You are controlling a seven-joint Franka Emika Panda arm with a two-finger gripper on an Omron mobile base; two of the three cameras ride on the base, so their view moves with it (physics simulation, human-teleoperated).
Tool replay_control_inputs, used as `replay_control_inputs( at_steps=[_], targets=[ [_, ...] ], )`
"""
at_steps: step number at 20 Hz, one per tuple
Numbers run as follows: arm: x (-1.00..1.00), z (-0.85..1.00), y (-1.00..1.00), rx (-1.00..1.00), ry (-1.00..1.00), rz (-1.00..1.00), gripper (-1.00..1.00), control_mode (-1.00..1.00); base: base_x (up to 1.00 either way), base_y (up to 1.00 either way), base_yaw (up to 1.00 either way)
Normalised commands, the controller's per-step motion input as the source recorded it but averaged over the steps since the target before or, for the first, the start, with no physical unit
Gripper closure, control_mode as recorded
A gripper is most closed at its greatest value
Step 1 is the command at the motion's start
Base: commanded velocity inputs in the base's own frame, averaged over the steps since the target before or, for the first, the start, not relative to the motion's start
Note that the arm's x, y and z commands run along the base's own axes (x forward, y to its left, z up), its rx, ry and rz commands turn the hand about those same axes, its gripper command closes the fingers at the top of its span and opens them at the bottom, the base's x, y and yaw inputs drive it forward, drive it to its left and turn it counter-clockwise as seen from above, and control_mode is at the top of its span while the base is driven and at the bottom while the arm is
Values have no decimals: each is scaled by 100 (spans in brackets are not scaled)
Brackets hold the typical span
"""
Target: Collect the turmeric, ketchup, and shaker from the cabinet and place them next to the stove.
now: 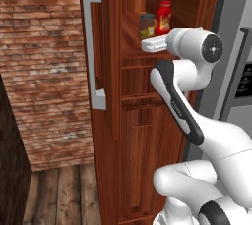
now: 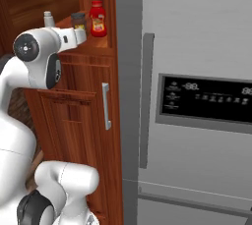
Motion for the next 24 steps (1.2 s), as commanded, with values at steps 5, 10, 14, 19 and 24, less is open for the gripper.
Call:
replay_control_inputs(
  at_steps=[5,10,14,19,24],
  targets=[
    [1,0,1,0,0,0,-100,-100,0,0,0],
    [0,0,1,0,0,0,-100,-100,0,0,0],
    [0,0,0,0,0,0,-100,-100,0,0,0],
    [2,0,0,0,0,0,-100,-100,0,0,0],
    [22,0,0,0,0,0,-100,-100,0,0,0]
  ],
)
